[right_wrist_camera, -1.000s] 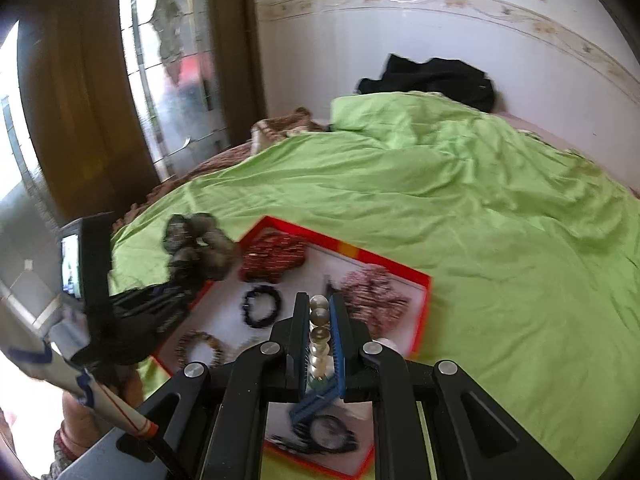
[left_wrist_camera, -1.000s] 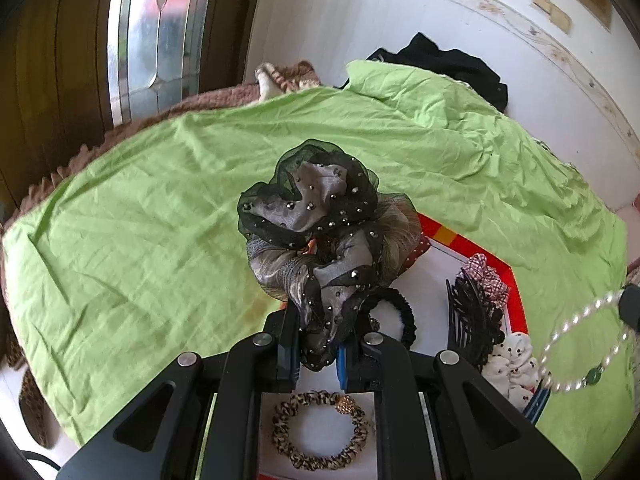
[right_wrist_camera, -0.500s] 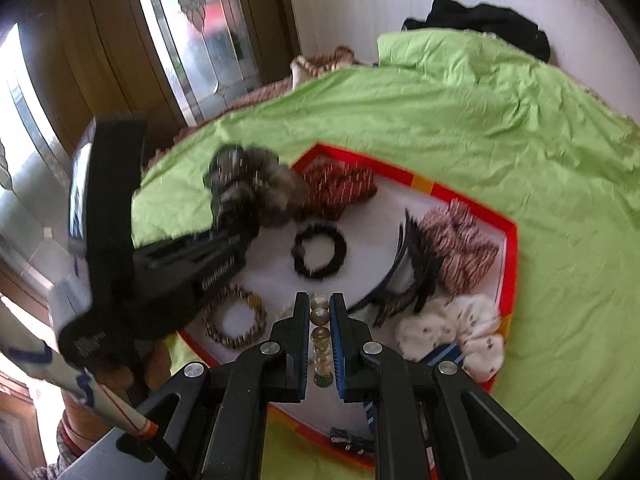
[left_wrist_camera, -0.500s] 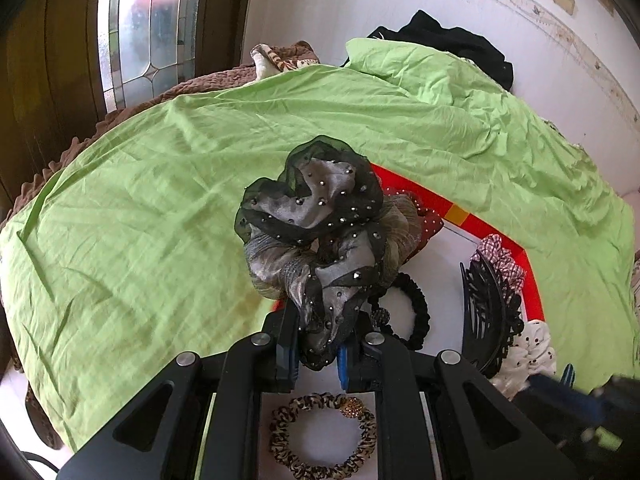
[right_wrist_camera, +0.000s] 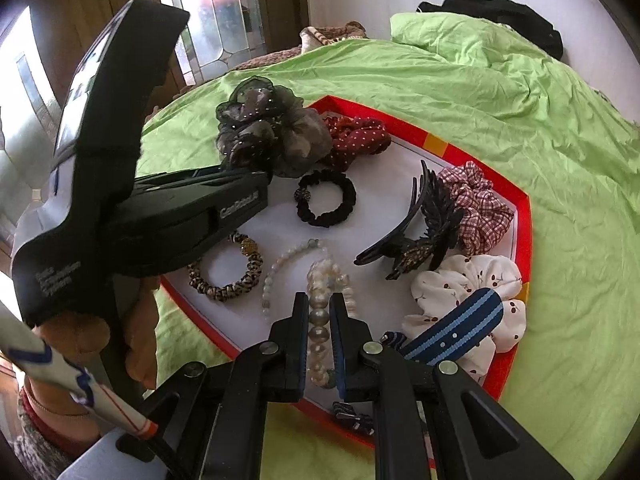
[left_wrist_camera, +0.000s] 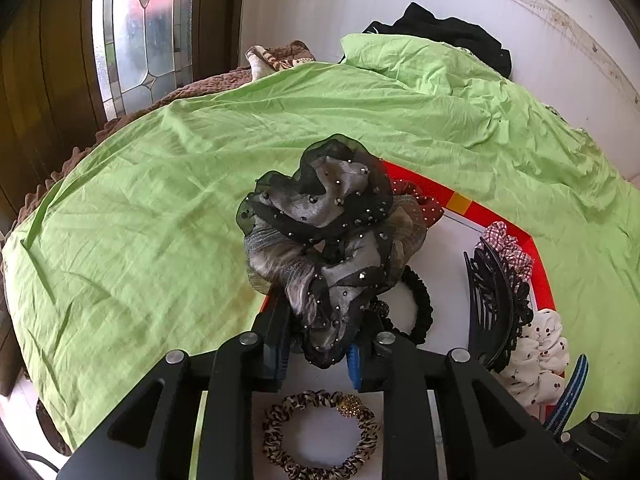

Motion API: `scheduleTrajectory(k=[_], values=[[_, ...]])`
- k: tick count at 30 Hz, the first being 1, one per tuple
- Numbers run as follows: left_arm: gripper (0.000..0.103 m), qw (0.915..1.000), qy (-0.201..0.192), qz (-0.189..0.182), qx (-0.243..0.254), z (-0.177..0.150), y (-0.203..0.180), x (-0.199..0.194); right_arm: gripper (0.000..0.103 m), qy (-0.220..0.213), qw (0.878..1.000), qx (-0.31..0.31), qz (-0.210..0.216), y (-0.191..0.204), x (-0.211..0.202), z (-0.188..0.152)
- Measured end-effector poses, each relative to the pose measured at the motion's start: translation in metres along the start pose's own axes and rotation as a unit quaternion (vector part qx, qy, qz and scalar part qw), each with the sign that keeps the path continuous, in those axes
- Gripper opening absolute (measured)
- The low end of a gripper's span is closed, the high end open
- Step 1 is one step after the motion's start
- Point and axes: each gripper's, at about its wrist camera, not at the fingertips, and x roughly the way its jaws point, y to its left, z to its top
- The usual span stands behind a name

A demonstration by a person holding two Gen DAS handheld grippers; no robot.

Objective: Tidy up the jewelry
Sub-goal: 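Open the right tool to drop the pearl bracelet while the left tool releases the sheer scrunchie into the box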

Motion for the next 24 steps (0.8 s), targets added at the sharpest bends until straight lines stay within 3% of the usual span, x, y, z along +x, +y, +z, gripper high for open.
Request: scheduleTrajectory(k=[2,4,11,13,16,24], values=[[0.022,1.0,-0.003,0.0,0.001,0.0,0.0,-0.002,0.02,-0.005,1.0,-0.003,-0.003,0.001,-0.004,-0.001],[0.025,1.0,-0.009,-0.004,0.001,-0.001,0.001,-0.006,0.035,-0.011,1.0,-0.004,-0.002,0.001,-0.009,-0.004],[0.039,0.9985,-0.053,-0.008,-0.001,-0.003,0.004,-0.029,0.04,-0.044,0.999,-0.013,-0.012,0.004,-0.038,-0.016],[0.05,0.9973,-0.074,0.006,0.0,-0.004,0.003,-0.038,0.049,-0.059,0.998,-0.011,-0.021,0.002,-0.049,-0.022],[0.06,0.9949,-0.097,0.029,-0.001,-0.005,0.004,-0.047,0.052,-0.073,0.997,-0.004,-0.036,-0.002,-0.061,-0.031],[0.065,0.9929,-0.109,0.044,0.02,-0.016,-0.004,-0.058,0.06,-0.09,0.992,0.046,-0.072,-0.024,-0.077,-0.055]])
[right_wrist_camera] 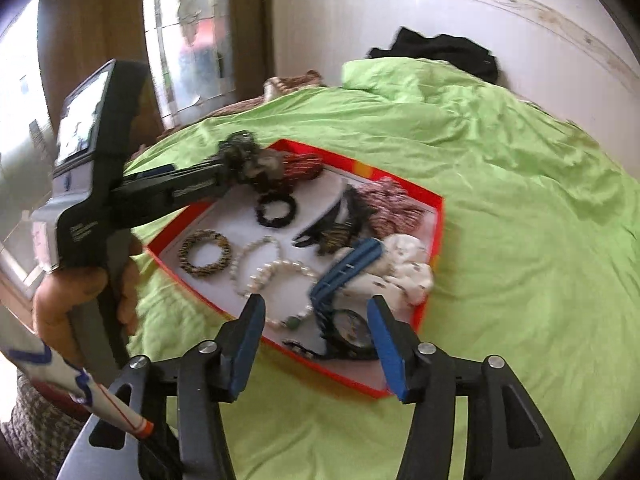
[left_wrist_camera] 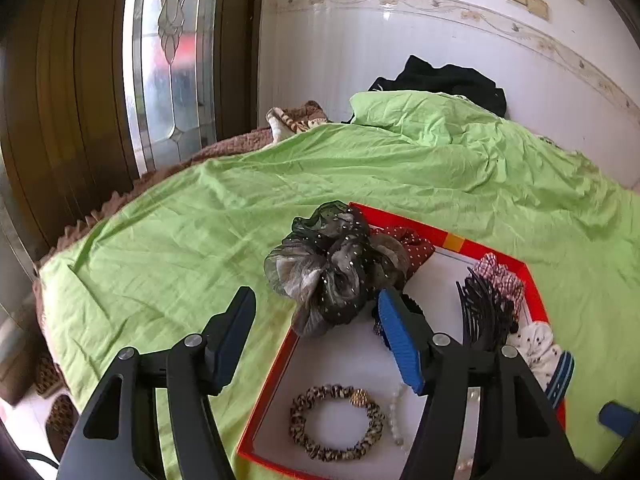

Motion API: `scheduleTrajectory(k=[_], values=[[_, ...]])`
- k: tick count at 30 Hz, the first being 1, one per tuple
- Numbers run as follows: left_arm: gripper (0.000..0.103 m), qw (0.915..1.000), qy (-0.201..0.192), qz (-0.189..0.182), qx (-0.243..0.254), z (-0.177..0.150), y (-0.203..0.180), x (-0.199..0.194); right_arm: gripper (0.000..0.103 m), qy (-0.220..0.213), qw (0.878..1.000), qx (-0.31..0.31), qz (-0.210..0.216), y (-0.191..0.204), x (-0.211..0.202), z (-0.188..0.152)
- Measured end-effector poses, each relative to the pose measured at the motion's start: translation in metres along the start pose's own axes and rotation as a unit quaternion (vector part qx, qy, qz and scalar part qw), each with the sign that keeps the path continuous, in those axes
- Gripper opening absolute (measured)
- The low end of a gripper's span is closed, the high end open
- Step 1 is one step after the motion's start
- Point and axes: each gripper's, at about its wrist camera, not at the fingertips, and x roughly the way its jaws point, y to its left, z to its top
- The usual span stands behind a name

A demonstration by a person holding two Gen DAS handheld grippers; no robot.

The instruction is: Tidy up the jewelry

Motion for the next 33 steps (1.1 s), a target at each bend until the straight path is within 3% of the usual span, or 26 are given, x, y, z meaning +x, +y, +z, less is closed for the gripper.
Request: scheduleTrajectory(k=[5,7,10,17,24,33], values=[[0.082,0.9983,-0.055,0.022,0.001,-0.009,-0.003,-0.034,0.061,0.0,0.999,0.052,-0.012,-0.018,-0.008,-0.017],[0.099,0.9949,-0.092,0.041,0.003,-0.013,-0.005,-0.056,0.064,-0.002,0.997,0.068,-0.024,-0.024,-0.013,-0.024],[0.101,0.9916,-0.112,0.064,0.01,-0.024,-0.008,-0.08,0.066,-0.002,0.995,0.093,-0.031,-0.031,-0.02,-0.034],[0.102,0.9964,-0.064,0.055,0.001,-0.055,0.0,-0.114,0.067,0.0,0.993,0.11,-0.048,-0.029,-0.035,-0.052],[0.102,0.993,-0.058,0.102,0.015,-0.076,0.0,-0.155,0.074,-0.017,0.994,0.099,-0.05,-0.013,-0.056,-0.062],[0.102,0.9973,-0.026,0.065,0.025,-0.09,-0.009,-0.178,0.077,-0.026,0.991,0.109,-0.07,-0.012,-0.075,-0.068]])
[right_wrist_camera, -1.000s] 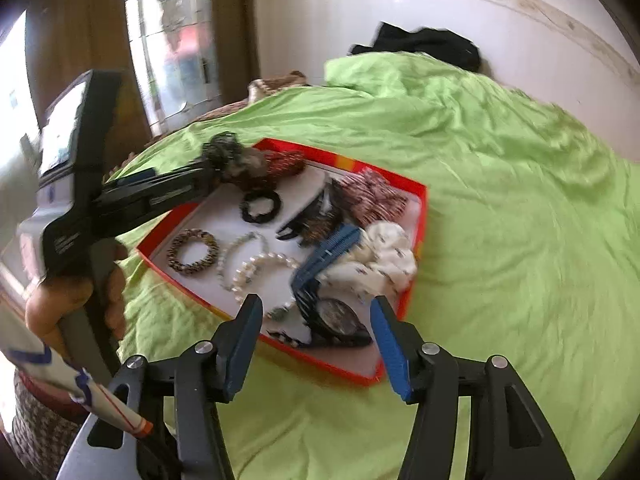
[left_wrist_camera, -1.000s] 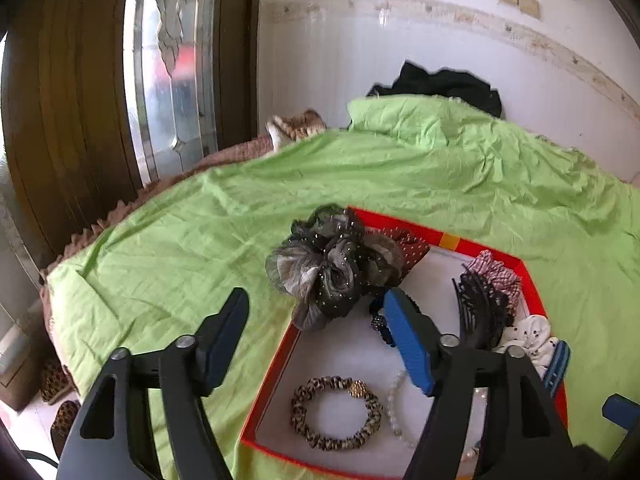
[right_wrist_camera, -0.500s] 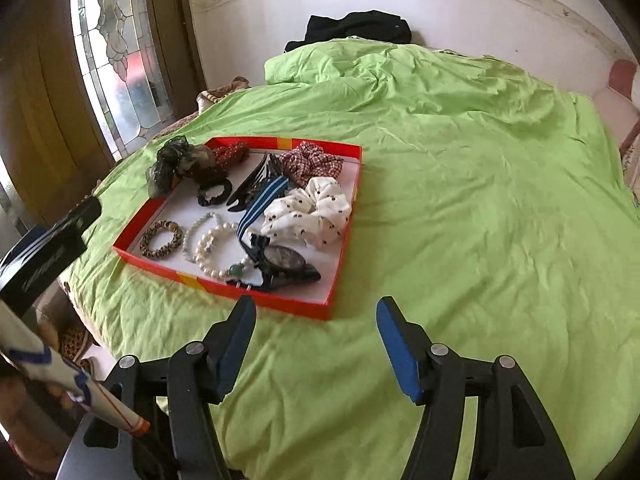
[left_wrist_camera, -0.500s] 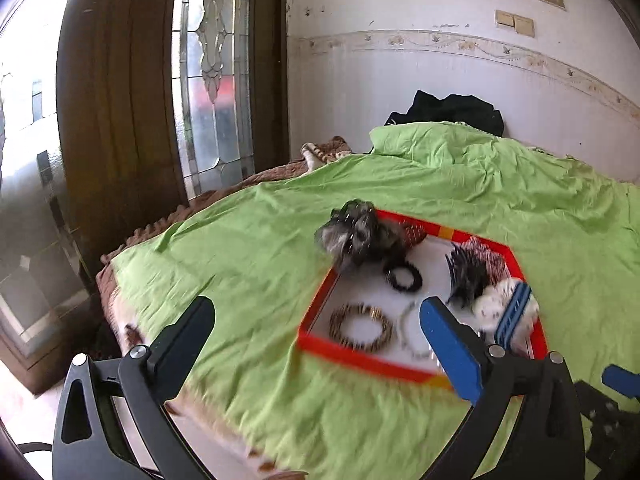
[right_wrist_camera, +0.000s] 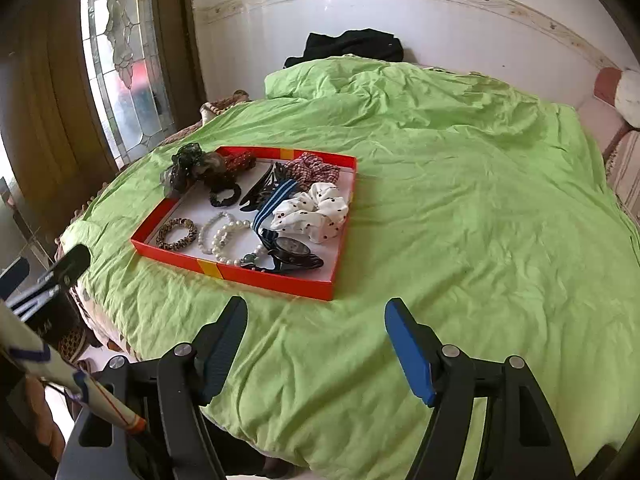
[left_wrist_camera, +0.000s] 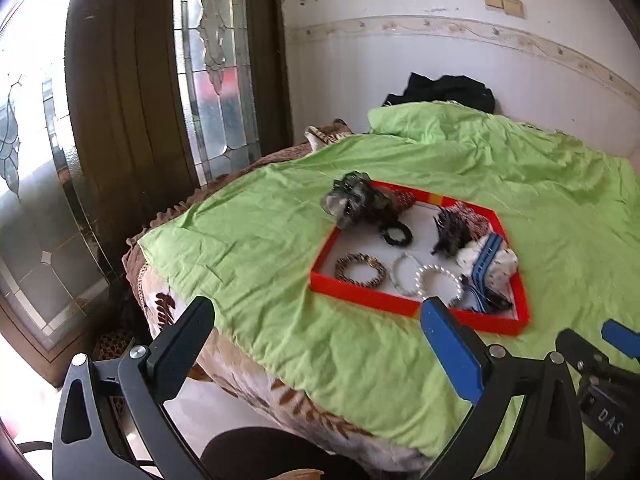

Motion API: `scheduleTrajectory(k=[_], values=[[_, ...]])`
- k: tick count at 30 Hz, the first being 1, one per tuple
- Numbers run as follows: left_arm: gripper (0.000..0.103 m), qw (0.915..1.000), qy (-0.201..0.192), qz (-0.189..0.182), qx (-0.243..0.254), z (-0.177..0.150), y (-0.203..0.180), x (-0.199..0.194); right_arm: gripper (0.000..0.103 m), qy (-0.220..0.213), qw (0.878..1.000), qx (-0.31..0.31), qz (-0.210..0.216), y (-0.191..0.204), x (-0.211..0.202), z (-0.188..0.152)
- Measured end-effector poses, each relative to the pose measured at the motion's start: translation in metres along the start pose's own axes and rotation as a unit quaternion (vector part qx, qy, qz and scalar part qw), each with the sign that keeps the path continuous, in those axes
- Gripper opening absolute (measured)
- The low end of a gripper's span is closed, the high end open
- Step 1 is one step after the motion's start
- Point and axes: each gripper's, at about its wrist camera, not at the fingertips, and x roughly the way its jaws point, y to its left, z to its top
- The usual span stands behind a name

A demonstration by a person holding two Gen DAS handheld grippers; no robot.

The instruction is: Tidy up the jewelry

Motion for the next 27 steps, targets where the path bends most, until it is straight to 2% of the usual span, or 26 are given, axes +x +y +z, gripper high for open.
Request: scheduleTrajectory(k=[6,27], values=[[0.102,0.9996,0.012,-0.02,0.014,-0.005,-0.006,-0.007,0.081,0.004,1.0,0.011,-0.023,-0.001,-0.002,-0.004],[0.102,0.9984,0.034,-0.03,0.035,-0.013,-0.011,0.006,0.085,0.017,0.999,0.011,-0.035,0.002,0.006,-0.012]])
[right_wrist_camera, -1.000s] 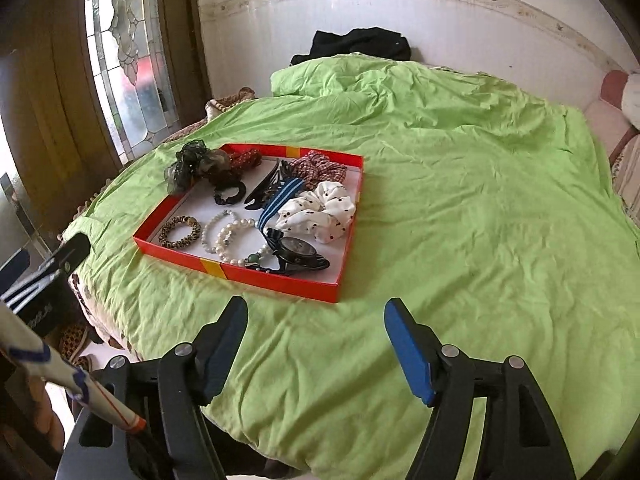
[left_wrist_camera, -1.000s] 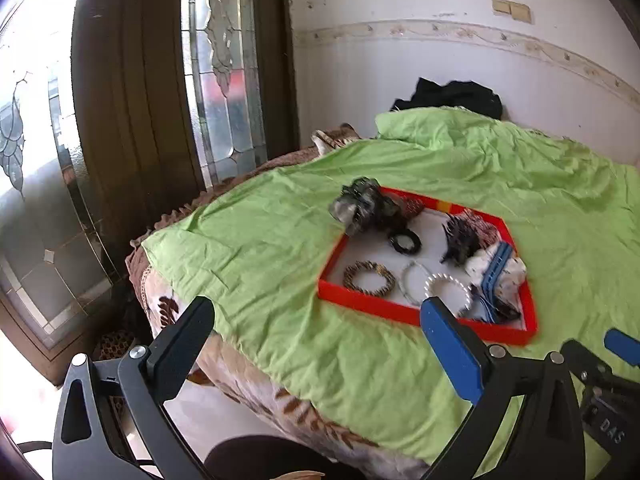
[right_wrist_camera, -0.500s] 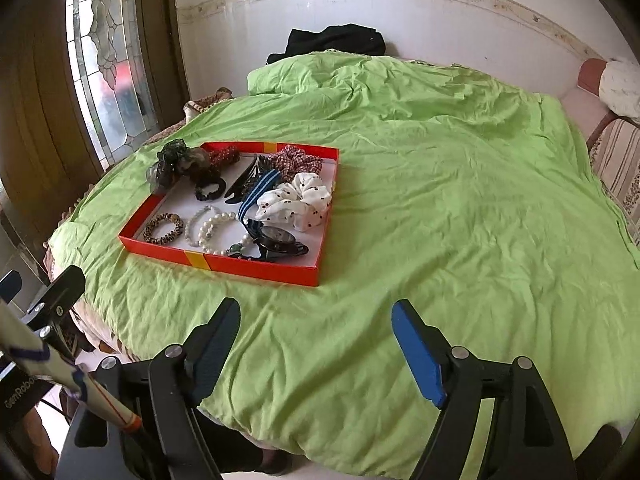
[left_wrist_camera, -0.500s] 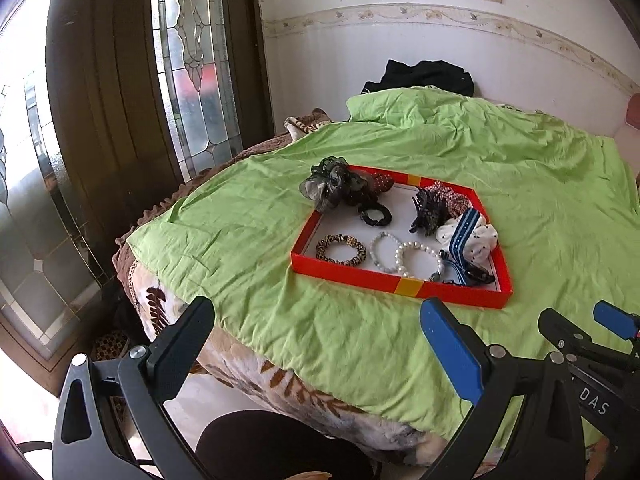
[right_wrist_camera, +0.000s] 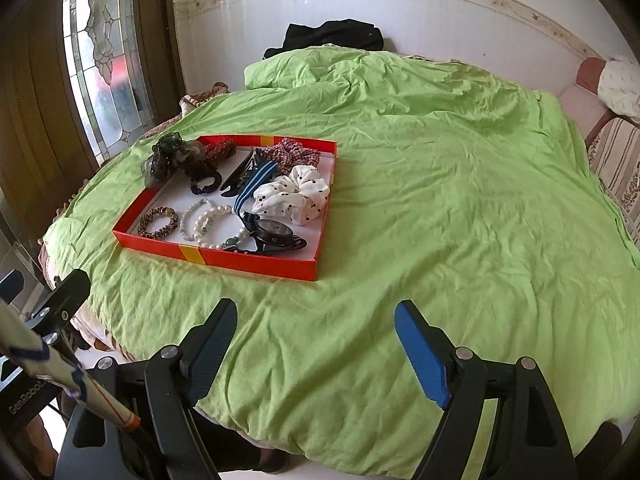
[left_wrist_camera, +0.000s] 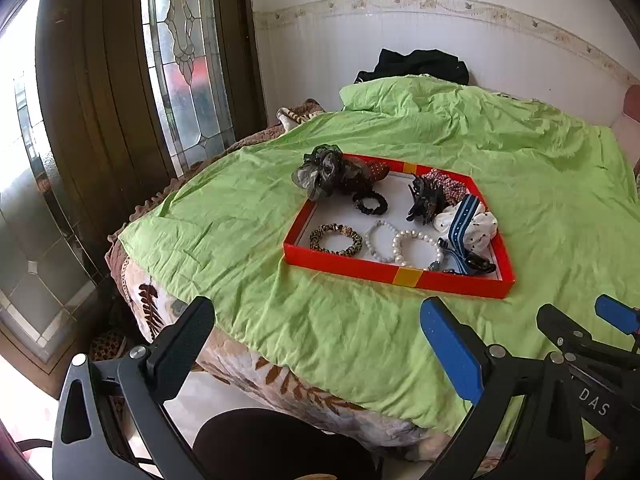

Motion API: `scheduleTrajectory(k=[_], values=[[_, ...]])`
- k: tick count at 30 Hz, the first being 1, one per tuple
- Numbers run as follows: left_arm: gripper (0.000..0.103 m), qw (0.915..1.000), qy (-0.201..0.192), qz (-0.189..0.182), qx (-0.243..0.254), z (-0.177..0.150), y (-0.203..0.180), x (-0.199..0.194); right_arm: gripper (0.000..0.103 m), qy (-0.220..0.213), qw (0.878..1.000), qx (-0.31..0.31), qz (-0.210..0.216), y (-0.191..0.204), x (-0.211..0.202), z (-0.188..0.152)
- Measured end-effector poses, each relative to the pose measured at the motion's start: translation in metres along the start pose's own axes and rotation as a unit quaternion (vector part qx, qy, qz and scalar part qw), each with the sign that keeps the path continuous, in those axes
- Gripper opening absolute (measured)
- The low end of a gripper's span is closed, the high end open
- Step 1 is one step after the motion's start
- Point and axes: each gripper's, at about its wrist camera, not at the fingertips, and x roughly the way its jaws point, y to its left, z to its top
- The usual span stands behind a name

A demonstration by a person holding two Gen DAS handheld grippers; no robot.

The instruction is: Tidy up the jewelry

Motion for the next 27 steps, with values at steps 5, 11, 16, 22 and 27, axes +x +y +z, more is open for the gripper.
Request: scheduleTrajectory(k=[5,11,16,22,27], values=[[0.102,0.9999,0.009,-0.006,-0.003,-0.001,0.001,0.005,0.085,0.004,1.0,0.0,-0.002,0.001,0.003,-0.001],[0.102,0.9999,0.012,-0.009,0.001,-0.002,0.0,0.008,0.086,0.007,1.0,0.004,-0.004,-0.002,0.006,0.0],[0.102,0.9998,0.016,-0.009,0.002,-0.004,-0.001,0.011,0.086,0.009,1.0,-0.002,-0.002,-0.001,0.007,-0.001],[0.102,0.9997,0.022,-0.011,-0.005,-0.005,0.002,0.013,0.087,0.01,1.0,-0.002,-0.003,0.0,0.008,-0.002],[0.102,0.9996,0.022,-0.009,-0.011,-0.005,0.006,0.015,0.087,0.011,1.0,-0.006,-0.003,0.004,0.01,-0.003]])
